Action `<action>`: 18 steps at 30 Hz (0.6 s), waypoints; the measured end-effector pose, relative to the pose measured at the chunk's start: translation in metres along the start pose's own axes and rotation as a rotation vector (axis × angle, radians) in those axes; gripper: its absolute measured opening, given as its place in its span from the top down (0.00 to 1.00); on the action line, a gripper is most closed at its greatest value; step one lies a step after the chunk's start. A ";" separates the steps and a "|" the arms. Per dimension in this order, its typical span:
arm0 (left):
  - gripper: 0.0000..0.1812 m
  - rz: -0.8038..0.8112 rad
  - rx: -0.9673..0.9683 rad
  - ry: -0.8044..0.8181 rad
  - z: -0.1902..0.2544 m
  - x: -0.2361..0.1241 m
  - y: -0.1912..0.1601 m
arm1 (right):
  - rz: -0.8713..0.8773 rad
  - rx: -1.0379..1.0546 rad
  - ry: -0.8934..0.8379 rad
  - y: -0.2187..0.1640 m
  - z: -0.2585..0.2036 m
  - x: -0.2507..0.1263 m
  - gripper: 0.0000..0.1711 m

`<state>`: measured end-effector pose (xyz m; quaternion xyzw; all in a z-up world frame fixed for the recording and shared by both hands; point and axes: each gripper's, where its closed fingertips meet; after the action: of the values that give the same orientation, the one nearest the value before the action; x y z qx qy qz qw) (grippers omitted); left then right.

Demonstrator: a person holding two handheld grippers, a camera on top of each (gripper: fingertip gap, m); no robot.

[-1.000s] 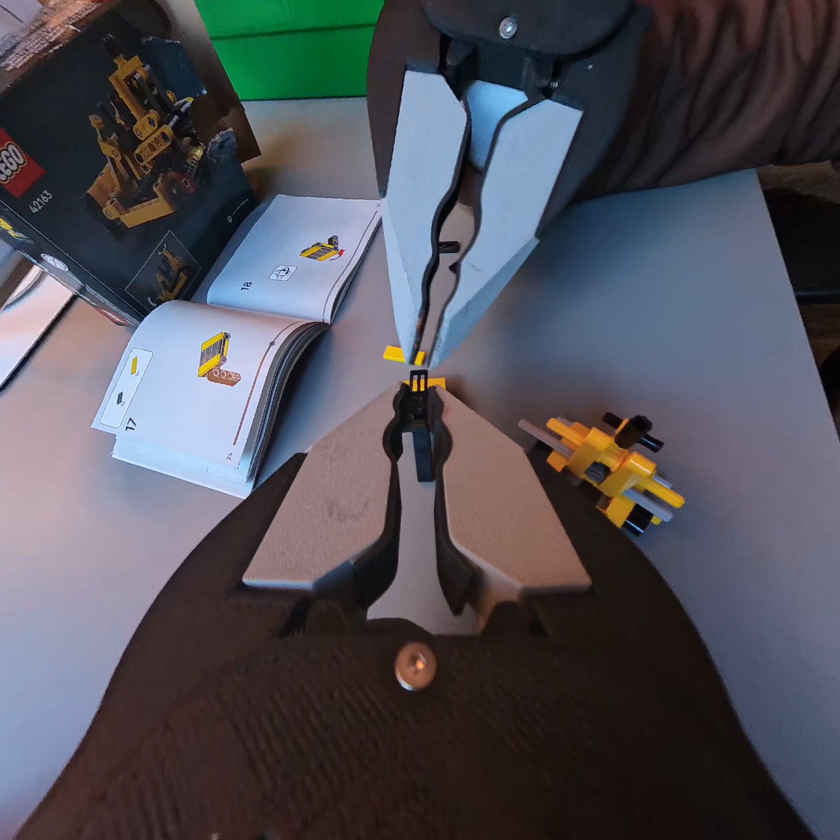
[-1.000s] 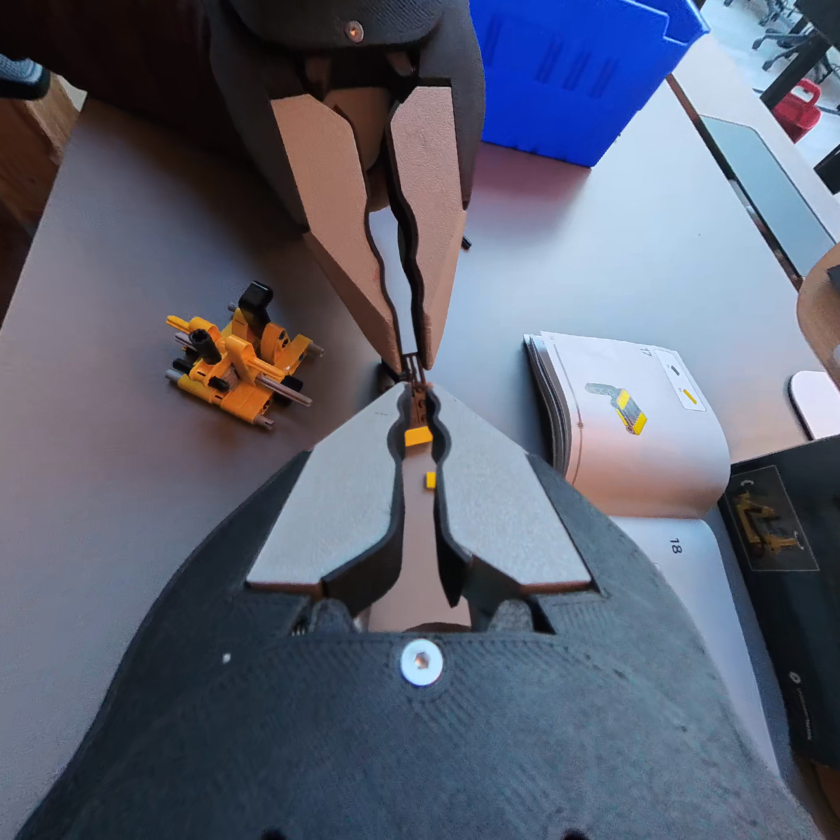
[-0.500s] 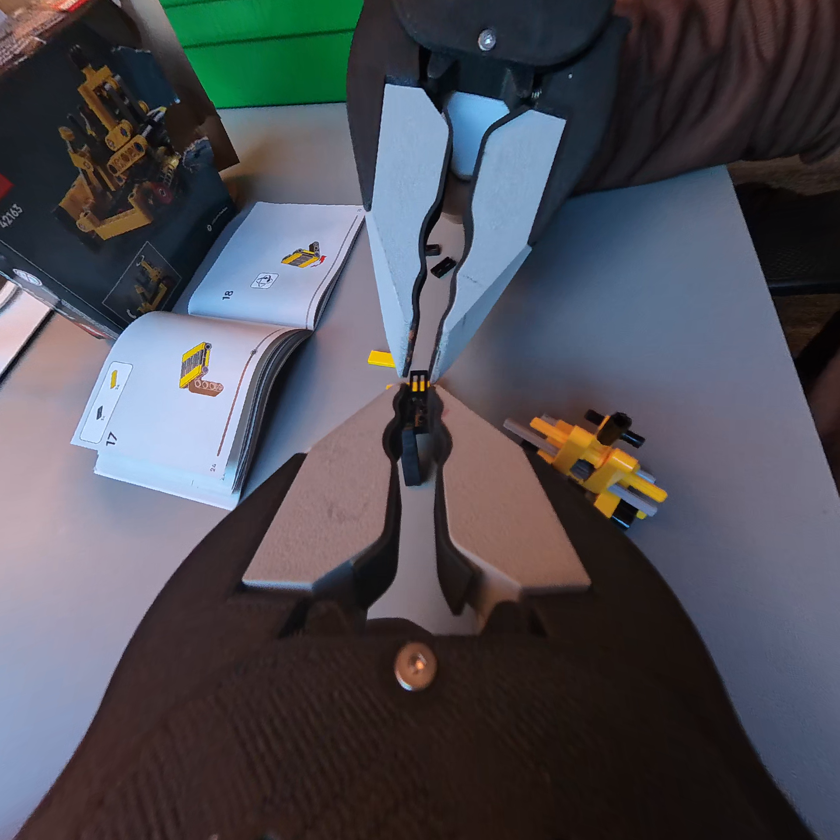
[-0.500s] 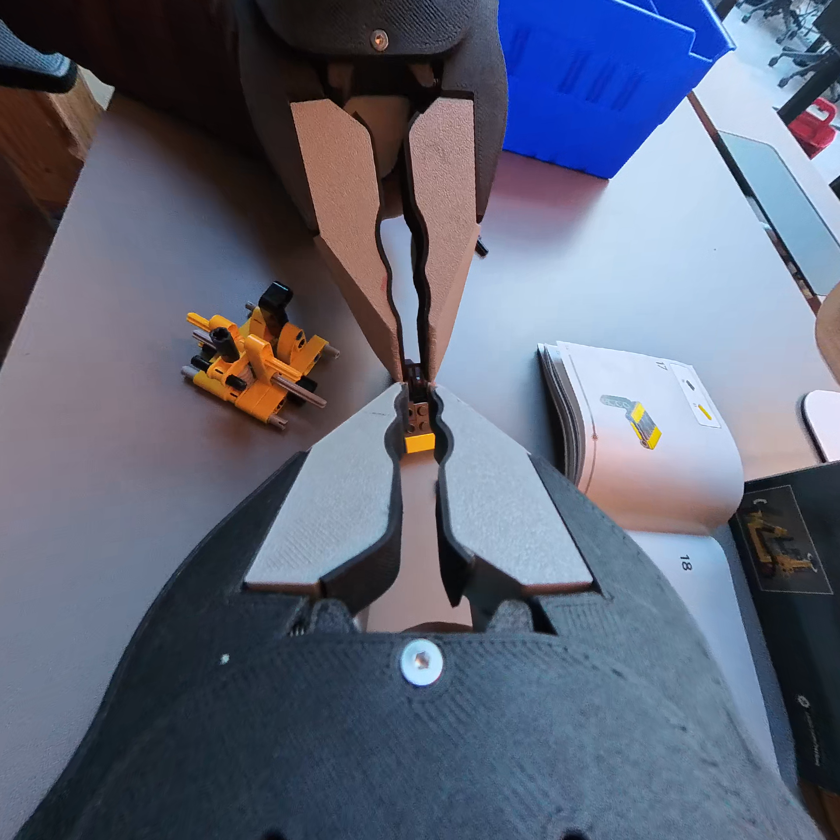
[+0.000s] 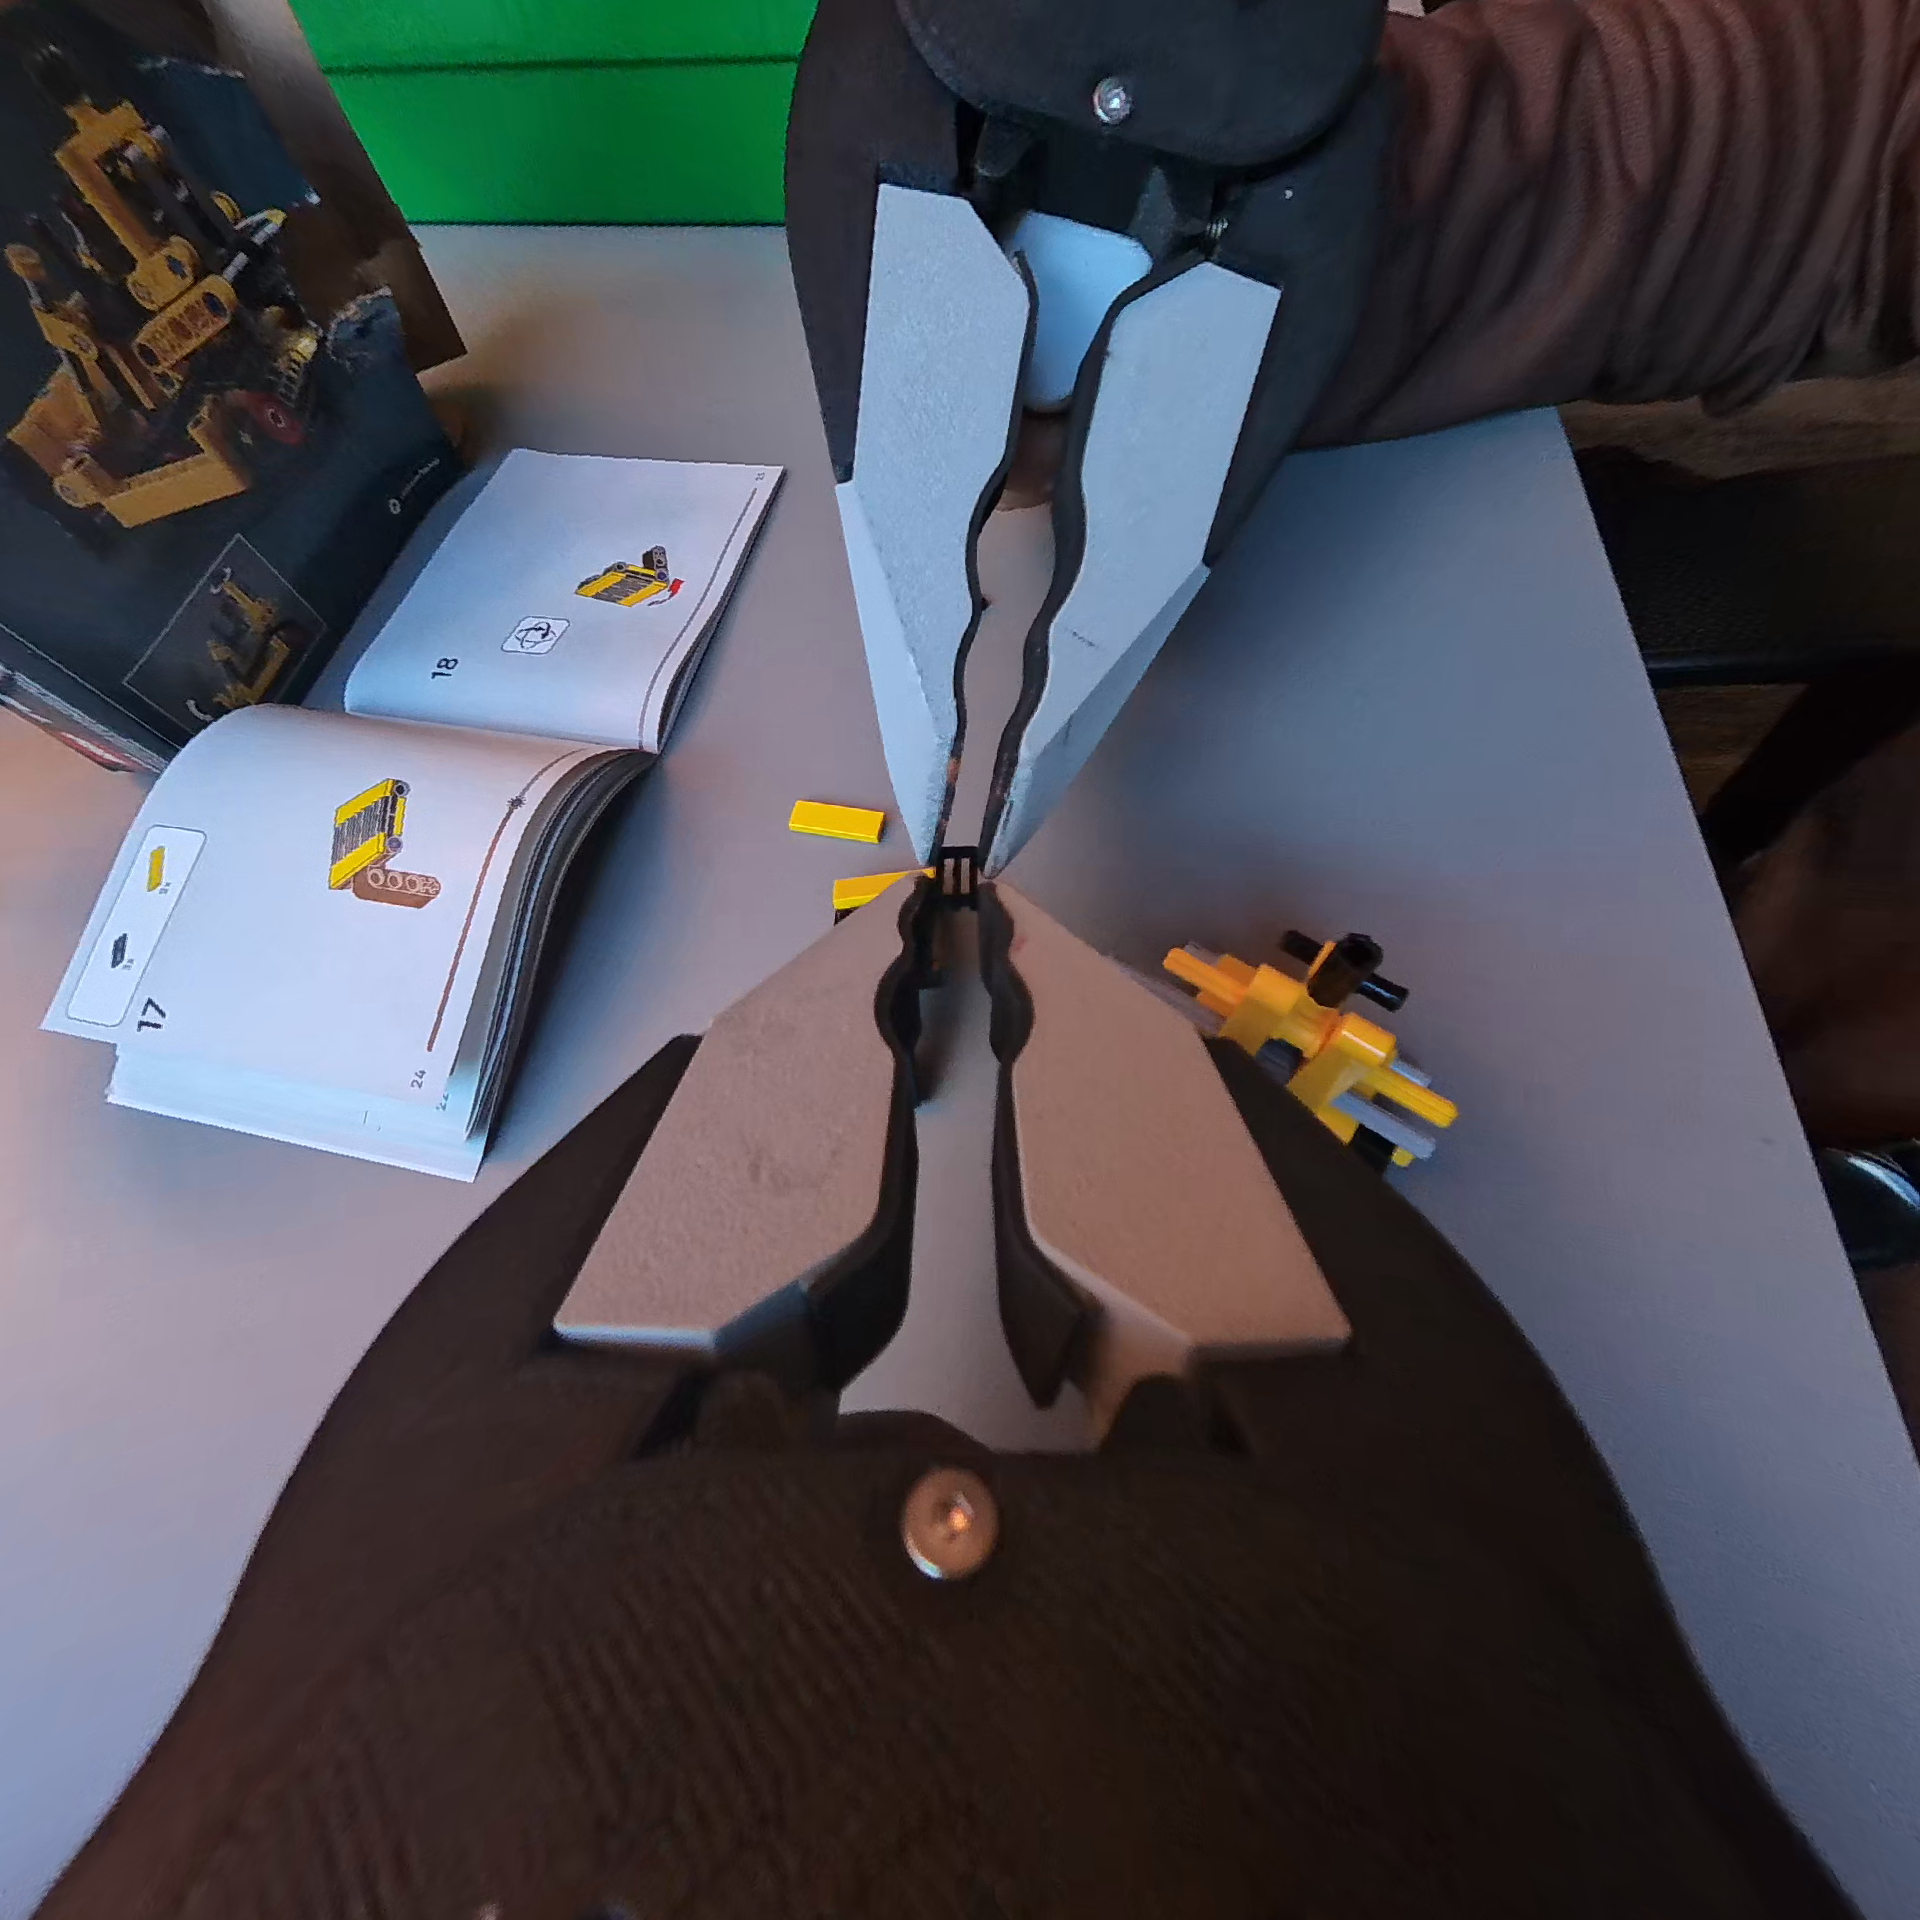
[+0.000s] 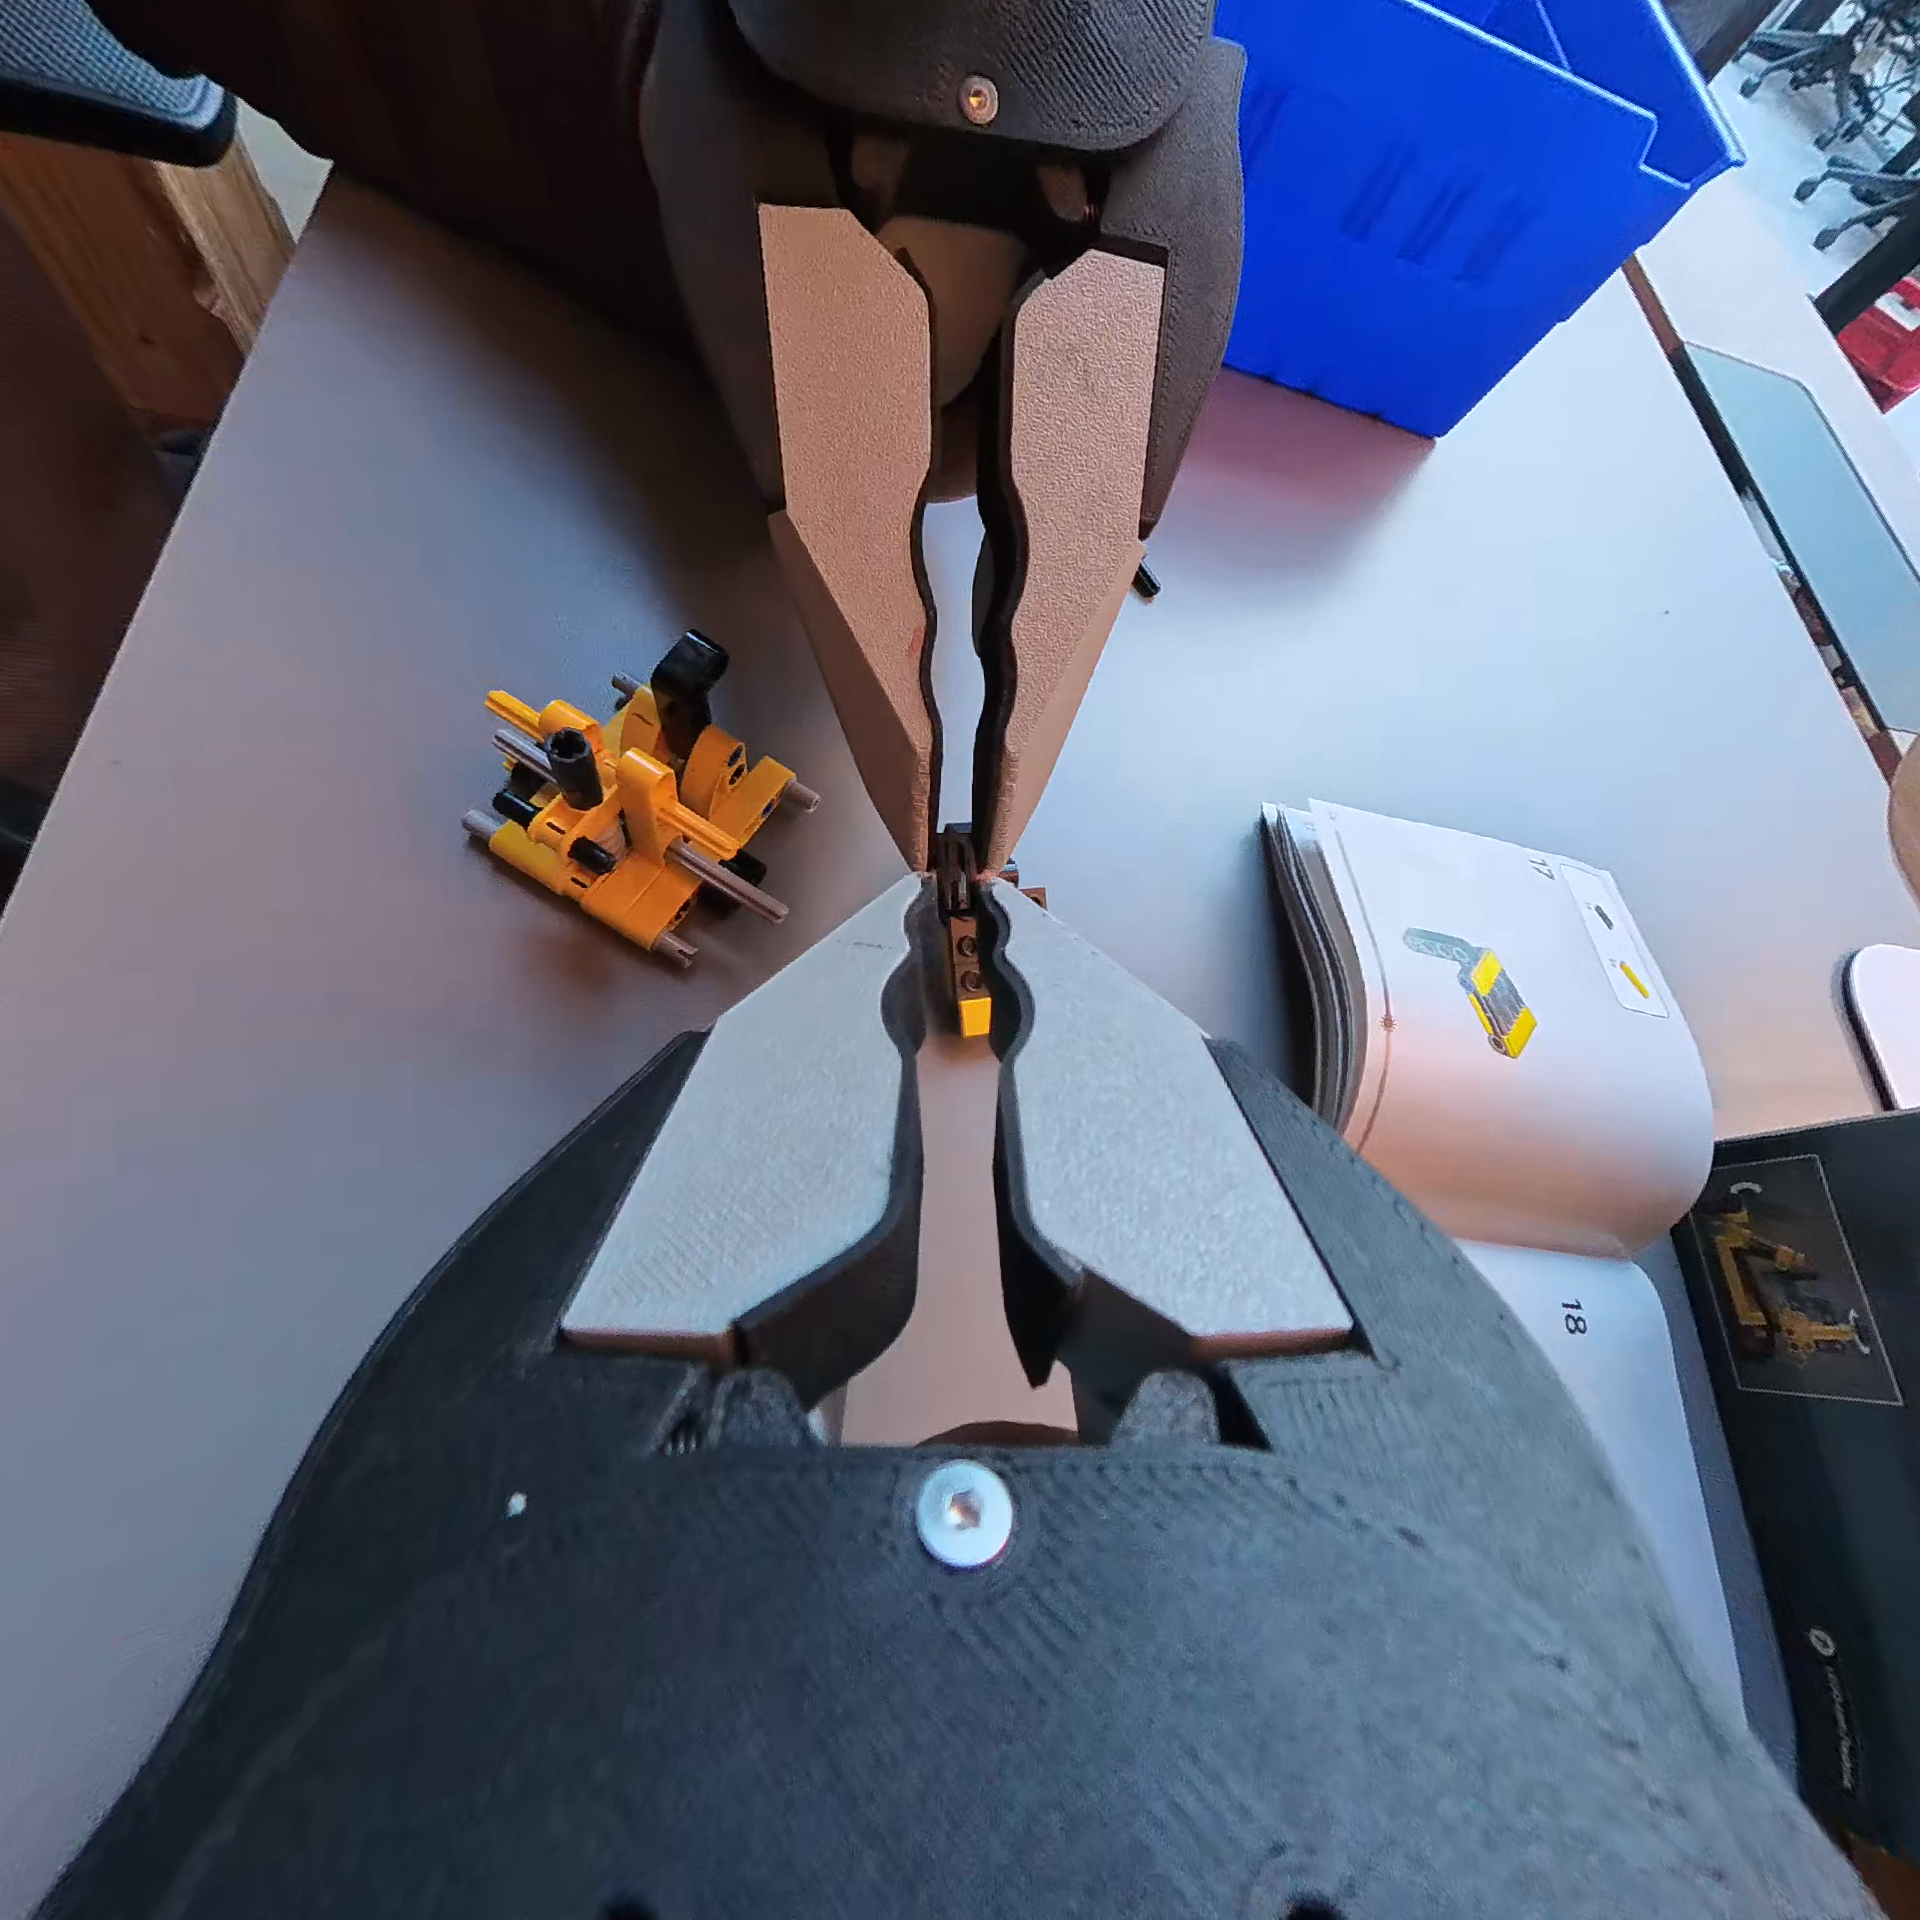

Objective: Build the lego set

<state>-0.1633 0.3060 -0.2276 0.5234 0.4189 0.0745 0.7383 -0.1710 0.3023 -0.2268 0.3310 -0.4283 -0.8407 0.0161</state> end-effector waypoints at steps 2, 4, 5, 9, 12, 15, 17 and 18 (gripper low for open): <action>0.98 -0.001 0.000 0.001 0.000 0.000 0.000 | -0.001 0.003 0.001 0.000 0.000 0.000 0.98; 0.98 0.002 -0.005 -0.001 0.000 0.000 0.000 | 0.001 0.005 0.000 0.000 0.000 0.000 0.98; 0.98 0.002 -0.008 -0.004 0.000 0.000 0.000 | 0.002 0.006 0.002 0.000 0.000 0.000 0.98; 0.98 -0.007 -0.008 -0.008 0.001 0.001 -0.001 | 0.006 0.015 0.015 -0.001 -0.001 0.000 0.98; 0.98 -0.016 -0.004 -0.006 0.001 0.002 -0.003 | 0.002 0.011 0.022 -0.002 -0.003 0.001 0.98; 0.98 -0.018 -0.005 -0.007 0.002 0.002 -0.002 | 0.005 0.010 0.027 -0.001 -0.003 0.001 0.98; 0.97 -0.016 0.001 -0.008 0.003 0.001 -0.001 | 0.008 -0.002 0.025 0.000 -0.004 0.000 0.98; 0.98 -0.013 0.003 -0.004 0.003 0.001 -0.001 | 0.008 -0.003 0.021 0.000 -0.003 -0.001 0.98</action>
<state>-0.1606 0.3041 -0.2287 0.5218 0.4210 0.0681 0.7388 -0.1686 0.3003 -0.2279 0.3383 -0.4282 -0.8376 0.0244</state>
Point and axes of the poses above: each gripper's, where its closed fingertips meet, x out along the fingers, y out of its top, z = x × y across the jaws, and after that the axes turned 12 degrees about -x, right-handed
